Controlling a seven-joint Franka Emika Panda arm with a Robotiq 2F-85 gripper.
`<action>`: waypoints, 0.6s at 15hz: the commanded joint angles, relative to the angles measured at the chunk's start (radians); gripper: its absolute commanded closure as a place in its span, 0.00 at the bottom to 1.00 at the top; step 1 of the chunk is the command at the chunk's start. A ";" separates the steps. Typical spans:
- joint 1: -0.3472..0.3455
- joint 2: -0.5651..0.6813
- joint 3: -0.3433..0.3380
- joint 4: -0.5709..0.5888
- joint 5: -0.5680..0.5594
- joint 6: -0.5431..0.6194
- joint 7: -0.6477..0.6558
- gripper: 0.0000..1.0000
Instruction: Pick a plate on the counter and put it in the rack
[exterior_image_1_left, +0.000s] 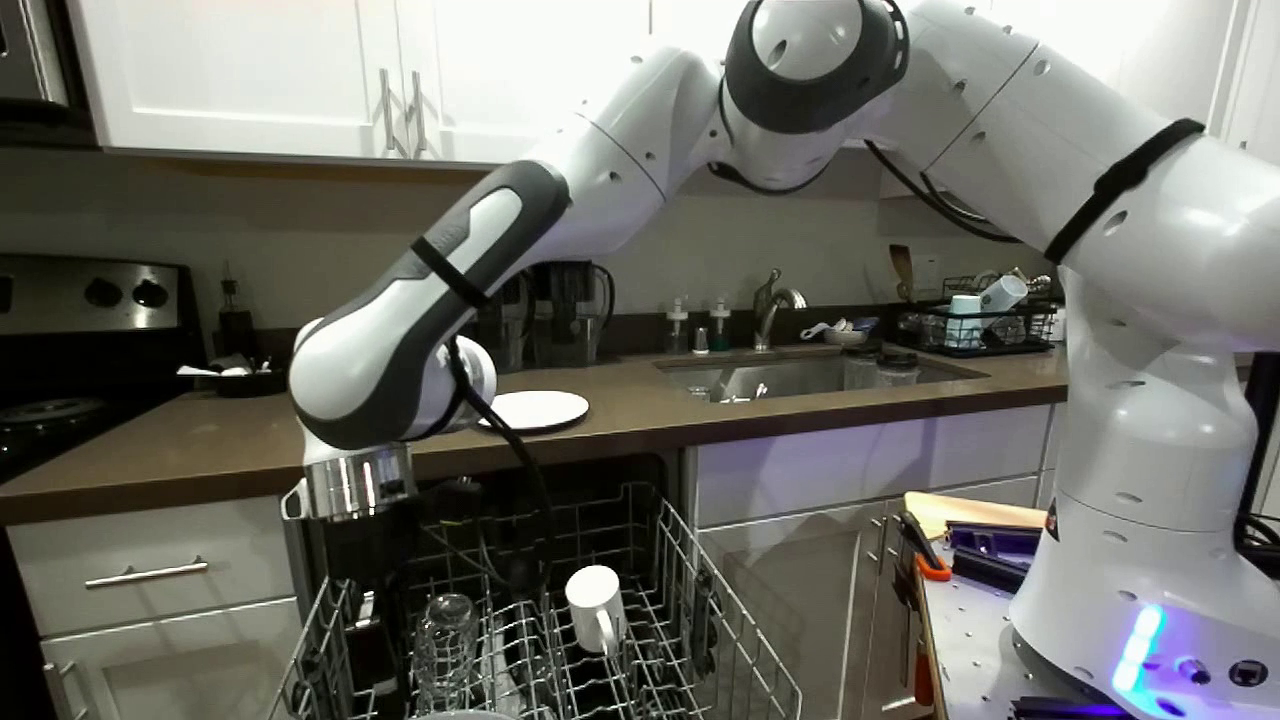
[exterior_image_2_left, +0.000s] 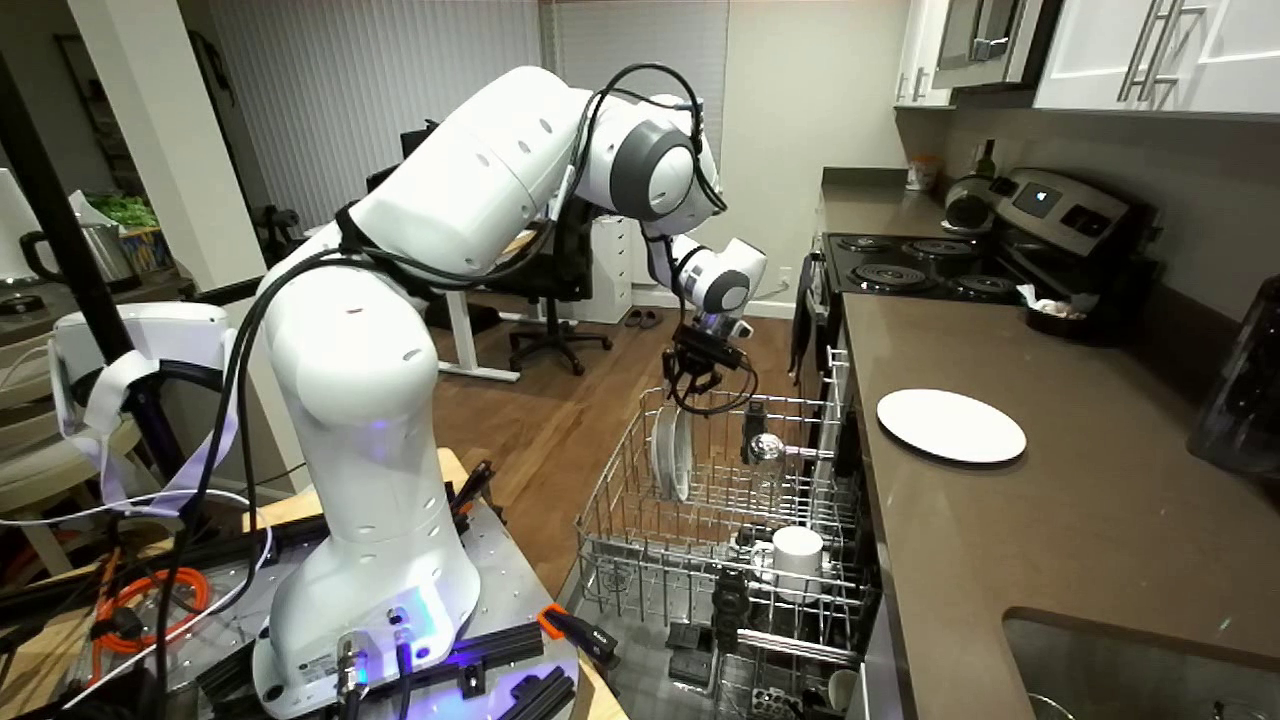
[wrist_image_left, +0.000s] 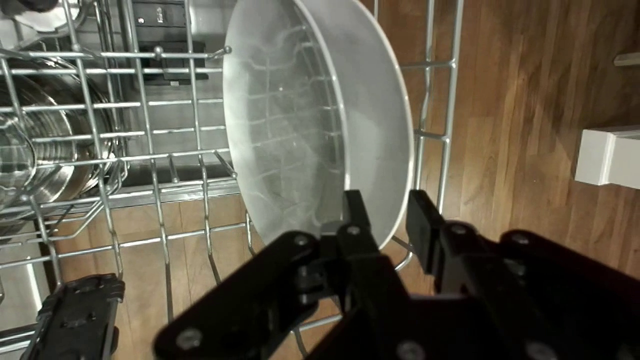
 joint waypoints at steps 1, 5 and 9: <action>0.016 -0.075 -0.014 -0.049 0.004 -0.051 0.048 0.72; 0.023 -0.127 -0.018 -0.087 0.009 -0.066 0.081 0.63; 0.024 -0.104 -0.016 -0.063 0.011 -0.053 0.066 0.49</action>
